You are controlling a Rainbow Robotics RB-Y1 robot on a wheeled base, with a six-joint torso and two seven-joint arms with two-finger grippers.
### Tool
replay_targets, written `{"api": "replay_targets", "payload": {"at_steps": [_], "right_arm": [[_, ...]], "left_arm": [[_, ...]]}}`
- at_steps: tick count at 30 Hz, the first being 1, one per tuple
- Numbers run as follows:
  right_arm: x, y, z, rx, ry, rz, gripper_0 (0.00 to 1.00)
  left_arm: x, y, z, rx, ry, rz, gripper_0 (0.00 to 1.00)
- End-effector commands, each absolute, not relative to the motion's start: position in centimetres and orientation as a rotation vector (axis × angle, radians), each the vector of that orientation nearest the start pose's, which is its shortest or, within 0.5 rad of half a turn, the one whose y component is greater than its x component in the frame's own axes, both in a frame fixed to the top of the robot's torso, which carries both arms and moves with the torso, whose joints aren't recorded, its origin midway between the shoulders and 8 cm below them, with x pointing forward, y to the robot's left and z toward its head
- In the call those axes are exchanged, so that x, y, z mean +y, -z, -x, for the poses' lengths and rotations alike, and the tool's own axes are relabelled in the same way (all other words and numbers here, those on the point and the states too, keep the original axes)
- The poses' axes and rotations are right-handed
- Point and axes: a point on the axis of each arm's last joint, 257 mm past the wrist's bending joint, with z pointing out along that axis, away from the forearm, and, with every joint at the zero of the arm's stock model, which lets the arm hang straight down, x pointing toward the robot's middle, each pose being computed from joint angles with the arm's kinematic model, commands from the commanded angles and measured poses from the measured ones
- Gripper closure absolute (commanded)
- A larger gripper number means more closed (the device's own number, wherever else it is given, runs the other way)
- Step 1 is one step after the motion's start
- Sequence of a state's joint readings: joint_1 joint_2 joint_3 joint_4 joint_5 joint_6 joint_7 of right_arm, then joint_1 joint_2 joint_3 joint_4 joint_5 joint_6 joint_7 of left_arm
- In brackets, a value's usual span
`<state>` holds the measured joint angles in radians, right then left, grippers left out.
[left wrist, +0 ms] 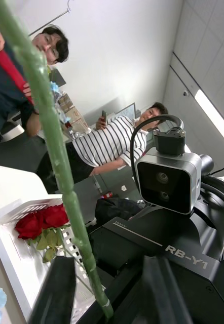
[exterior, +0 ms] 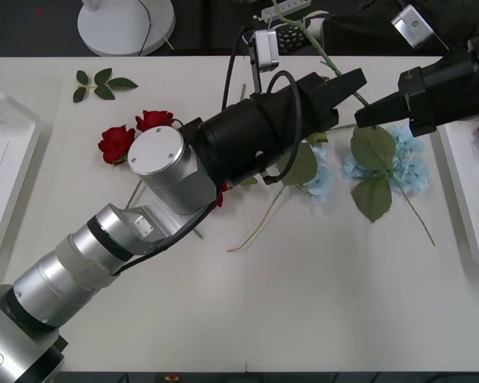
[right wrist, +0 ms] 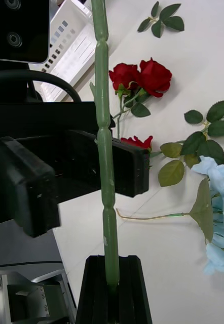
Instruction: Place the red flowers into the right box and the blue flowers into the left box. If a person shows an open palm, hand one flower to the person first, then continue sorting.
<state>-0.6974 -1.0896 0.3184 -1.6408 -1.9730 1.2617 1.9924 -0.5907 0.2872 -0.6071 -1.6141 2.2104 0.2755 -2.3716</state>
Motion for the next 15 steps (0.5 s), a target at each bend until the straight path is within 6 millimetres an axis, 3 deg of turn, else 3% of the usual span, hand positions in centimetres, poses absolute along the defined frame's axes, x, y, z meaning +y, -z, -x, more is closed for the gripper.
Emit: {"api": "replay_targets", "payload": {"at_steps": [1, 9, 15], "right_arm": [[-13.0, 3.7, -43.9, 2.077, -0.940, 1.052, 1.00], [-13.1, 3.8, -43.9, 2.084, -0.940, 1.047, 1.00], [-14.9, 4.5, -44.3, 2.174, -0.910, 0.982, 1.00]], "left_arm": [[-15.8, -3.2, -43.5, 1.345, 1.624, -0.360, 0.00], [-15.8, -3.2, -43.5, 1.345, 1.624, -0.360, 0.00], [-15.8, -3.2, -43.5, 1.345, 1.624, -0.360, 0.00]]}}
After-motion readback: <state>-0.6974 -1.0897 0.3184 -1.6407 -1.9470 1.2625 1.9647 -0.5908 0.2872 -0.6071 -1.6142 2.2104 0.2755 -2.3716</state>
